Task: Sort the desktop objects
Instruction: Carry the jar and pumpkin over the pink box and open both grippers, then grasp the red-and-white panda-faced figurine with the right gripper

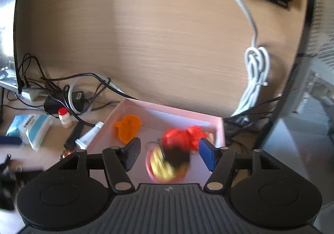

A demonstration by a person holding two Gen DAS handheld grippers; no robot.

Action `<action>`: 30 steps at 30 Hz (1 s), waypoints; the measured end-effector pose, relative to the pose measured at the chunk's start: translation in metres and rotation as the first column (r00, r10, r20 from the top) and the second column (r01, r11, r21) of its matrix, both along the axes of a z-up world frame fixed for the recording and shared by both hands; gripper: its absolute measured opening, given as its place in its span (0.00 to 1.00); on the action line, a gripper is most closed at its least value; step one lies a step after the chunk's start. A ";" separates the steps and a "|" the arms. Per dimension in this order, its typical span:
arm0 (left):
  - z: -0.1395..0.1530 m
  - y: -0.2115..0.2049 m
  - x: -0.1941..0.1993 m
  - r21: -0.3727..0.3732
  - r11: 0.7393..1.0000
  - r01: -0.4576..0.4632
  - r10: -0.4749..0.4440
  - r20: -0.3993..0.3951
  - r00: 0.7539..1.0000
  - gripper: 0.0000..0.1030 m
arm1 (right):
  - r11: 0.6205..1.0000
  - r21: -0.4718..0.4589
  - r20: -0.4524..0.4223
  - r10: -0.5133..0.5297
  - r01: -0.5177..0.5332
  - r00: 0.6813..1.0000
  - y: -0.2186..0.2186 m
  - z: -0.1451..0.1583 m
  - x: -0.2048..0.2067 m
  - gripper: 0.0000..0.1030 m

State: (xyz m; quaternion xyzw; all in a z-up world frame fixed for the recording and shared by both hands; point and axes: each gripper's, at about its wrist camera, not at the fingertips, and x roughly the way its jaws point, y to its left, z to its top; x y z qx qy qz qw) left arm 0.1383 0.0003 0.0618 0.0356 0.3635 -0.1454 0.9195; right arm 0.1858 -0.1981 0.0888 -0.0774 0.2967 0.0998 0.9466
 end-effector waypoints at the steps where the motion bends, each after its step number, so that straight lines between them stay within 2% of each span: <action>1: -0.004 0.003 0.002 0.009 1.000 -0.006 0.007 -0.008 1.000 0.90 | 1.000 -0.003 -0.001 0.010 -0.010 1.000 0.003 -0.002 0.002 0.61; 4: -0.015 0.000 0.015 0.044 0.998 0.037 -0.037 0.007 0.999 0.89 | 0.999 -0.033 0.001 0.030 -0.029 1.000 0.015 -0.005 -0.003 0.61; 5: -0.019 -0.004 0.019 0.071 0.996 0.063 -0.064 0.021 0.998 0.86 | 0.999 -0.033 0.001 0.037 -0.037 0.999 0.017 -0.005 -0.007 0.61; 6: -0.024 -0.011 0.027 0.113 0.989 0.094 -0.099 0.037 0.994 0.78 | 0.998 -0.029 0.003 0.047 -0.047 0.999 0.018 -0.004 -0.011 0.64; 8: -0.032 -0.023 0.036 0.186 0.970 0.155 -0.167 0.050 0.985 0.63 | 0.998 -0.027 0.012 0.065 -0.065 0.998 0.019 -0.003 -0.021 0.68; 10: -0.037 -0.031 0.043 0.241 0.946 0.217 -0.237 0.060 0.970 0.63 | 0.996 -0.039 0.025 0.081 -0.080 0.996 0.016 0.000 -0.033 0.70; 13: -0.042 -0.040 0.050 0.285 0.912 0.295 -0.324 0.057 0.944 0.63 | 0.996 -0.049 0.022 0.080 -0.079 0.997 0.012 0.002 -0.044 0.72; 14: -0.043 -0.042 0.051 0.294 0.903 0.314 -0.345 0.057 0.937 0.60 | 0.996 -0.048 0.017 0.073 -0.072 0.997 0.009 0.002 -0.046 0.72; 15: -0.044 -0.044 0.052 0.296 0.895 0.335 -0.364 0.051 0.930 0.52 | 0.997 -0.045 0.010 0.064 -0.064 0.998 0.007 0.002 -0.047 0.73; 19: -0.040 -0.044 0.043 0.292 0.898 0.330 -0.356 0.039 0.934 0.38 | 0.999 -0.035 -0.008 0.038 -0.038 0.999 0.003 0.001 -0.043 0.73; 22: -0.035 -0.033 0.027 0.221 0.927 0.302 -0.310 -0.001 0.951 0.38 | 0.998 -0.023 -0.002 0.061 -0.061 0.998 0.009 0.002 -0.042 0.73; 27: -0.028 -0.010 -0.033 0.079 0.953 0.293 -0.287 -0.082 0.954 0.40 | 0.986 -0.007 0.013 0.168 -0.168 0.986 0.041 0.008 -0.035 0.73; 28: -0.026 -0.005 -0.042 0.046 0.960 0.277 -0.272 -0.095 0.958 0.41 | 0.980 -0.004 0.015 0.197 -0.197 0.980 0.051 0.008 -0.032 0.71; 29: -0.025 0.003 -0.051 0.020 0.967 0.255 -0.252 -0.106 0.962 0.45 | 0.974 0.000 0.010 0.227 -0.227 0.974 0.063 0.009 -0.028 0.68; 30: -0.023 0.011 -0.059 0.001 0.975 0.223 -0.222 -0.114 0.968 0.51 | 0.965 0.003 -0.007 0.261 -0.261 0.965 0.077 0.007 -0.024 0.54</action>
